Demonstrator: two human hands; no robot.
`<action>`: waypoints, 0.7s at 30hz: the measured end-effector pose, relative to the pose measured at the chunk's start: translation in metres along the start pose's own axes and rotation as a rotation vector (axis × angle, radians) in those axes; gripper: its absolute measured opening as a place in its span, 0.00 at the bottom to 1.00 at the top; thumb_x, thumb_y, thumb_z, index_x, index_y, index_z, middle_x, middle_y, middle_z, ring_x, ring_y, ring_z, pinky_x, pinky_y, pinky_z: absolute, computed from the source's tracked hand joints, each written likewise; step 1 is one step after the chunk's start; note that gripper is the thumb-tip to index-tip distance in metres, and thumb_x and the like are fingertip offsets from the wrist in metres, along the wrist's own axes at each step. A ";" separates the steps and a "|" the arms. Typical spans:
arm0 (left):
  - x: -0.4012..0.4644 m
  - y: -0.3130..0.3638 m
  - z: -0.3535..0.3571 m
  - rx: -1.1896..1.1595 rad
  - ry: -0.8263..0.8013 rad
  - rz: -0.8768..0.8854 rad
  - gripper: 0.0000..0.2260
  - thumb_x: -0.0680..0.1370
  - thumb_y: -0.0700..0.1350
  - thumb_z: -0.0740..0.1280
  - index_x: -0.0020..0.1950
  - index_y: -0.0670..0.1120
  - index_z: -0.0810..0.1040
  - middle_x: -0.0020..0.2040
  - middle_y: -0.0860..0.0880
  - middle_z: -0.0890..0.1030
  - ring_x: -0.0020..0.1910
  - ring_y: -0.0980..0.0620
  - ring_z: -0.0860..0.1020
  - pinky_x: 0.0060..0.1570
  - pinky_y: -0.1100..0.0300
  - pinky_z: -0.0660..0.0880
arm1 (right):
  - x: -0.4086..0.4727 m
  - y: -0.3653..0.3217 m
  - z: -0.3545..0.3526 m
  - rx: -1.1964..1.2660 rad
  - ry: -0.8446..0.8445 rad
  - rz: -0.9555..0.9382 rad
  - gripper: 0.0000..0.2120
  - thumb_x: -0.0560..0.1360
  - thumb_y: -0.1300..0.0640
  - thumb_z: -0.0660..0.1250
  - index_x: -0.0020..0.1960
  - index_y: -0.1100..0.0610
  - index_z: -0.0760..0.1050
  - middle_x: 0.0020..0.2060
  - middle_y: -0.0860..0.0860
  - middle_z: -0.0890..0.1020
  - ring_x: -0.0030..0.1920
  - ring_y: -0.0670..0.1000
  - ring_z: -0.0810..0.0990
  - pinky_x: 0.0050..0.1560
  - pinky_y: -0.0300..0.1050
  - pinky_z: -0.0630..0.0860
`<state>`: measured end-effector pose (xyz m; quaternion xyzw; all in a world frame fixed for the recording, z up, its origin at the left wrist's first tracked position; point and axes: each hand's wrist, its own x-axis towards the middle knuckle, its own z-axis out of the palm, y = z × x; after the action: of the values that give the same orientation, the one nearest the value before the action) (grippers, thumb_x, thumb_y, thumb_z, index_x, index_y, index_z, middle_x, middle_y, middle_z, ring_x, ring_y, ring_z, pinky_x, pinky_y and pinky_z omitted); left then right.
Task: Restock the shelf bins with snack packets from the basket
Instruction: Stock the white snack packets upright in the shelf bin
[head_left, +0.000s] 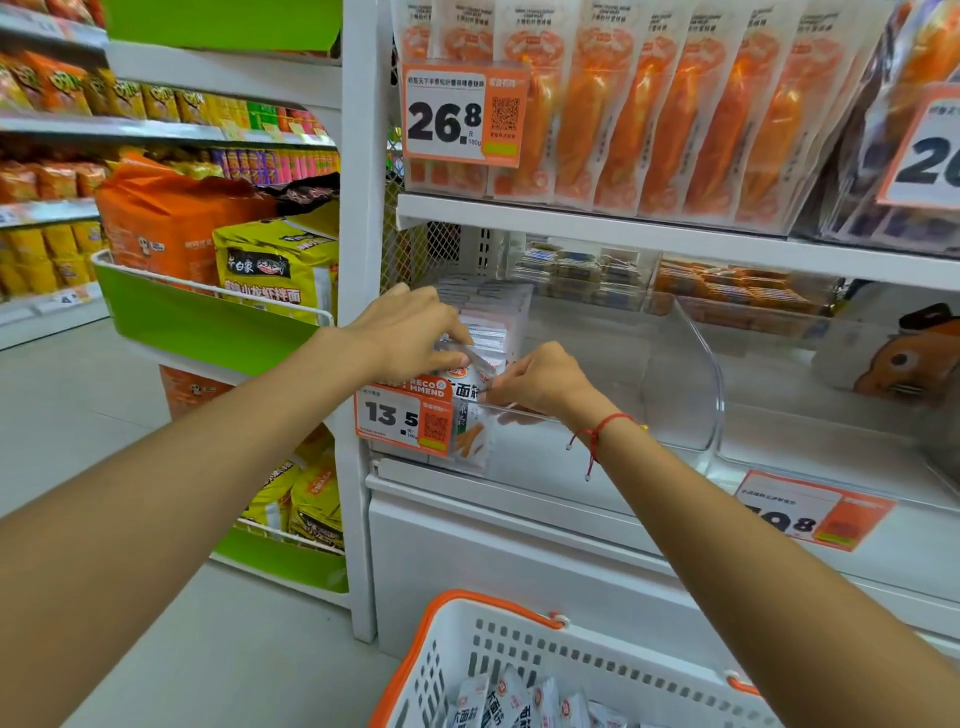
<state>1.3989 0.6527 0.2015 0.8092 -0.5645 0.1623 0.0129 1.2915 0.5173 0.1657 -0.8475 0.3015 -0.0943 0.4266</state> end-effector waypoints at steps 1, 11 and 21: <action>0.002 0.001 -0.001 -0.001 -0.019 -0.003 0.15 0.78 0.57 0.62 0.62 0.55 0.78 0.59 0.54 0.79 0.59 0.51 0.69 0.54 0.54 0.61 | 0.000 0.001 0.001 -0.013 0.002 0.002 0.08 0.68 0.59 0.76 0.45 0.63 0.83 0.37 0.54 0.85 0.36 0.49 0.85 0.43 0.45 0.83; -0.002 0.008 -0.018 -0.009 -0.159 -0.075 0.16 0.79 0.58 0.61 0.64 0.56 0.76 0.64 0.53 0.77 0.64 0.48 0.68 0.60 0.51 0.62 | -0.020 -0.005 -0.007 0.065 -0.043 0.021 0.10 0.69 0.61 0.75 0.48 0.64 0.82 0.44 0.55 0.85 0.39 0.50 0.84 0.38 0.40 0.80; -0.020 0.013 -0.014 -0.206 0.151 -0.175 0.05 0.77 0.51 0.67 0.51 0.55 0.80 0.50 0.57 0.81 0.50 0.55 0.77 0.44 0.61 0.64 | -0.017 0.000 0.013 0.061 0.211 -0.189 0.13 0.69 0.51 0.75 0.49 0.57 0.80 0.46 0.55 0.85 0.47 0.55 0.84 0.53 0.55 0.79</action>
<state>1.3769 0.6690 0.2070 0.8352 -0.5028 0.1622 0.1527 1.2834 0.5359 0.1589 -0.8442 0.2607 -0.2315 0.4072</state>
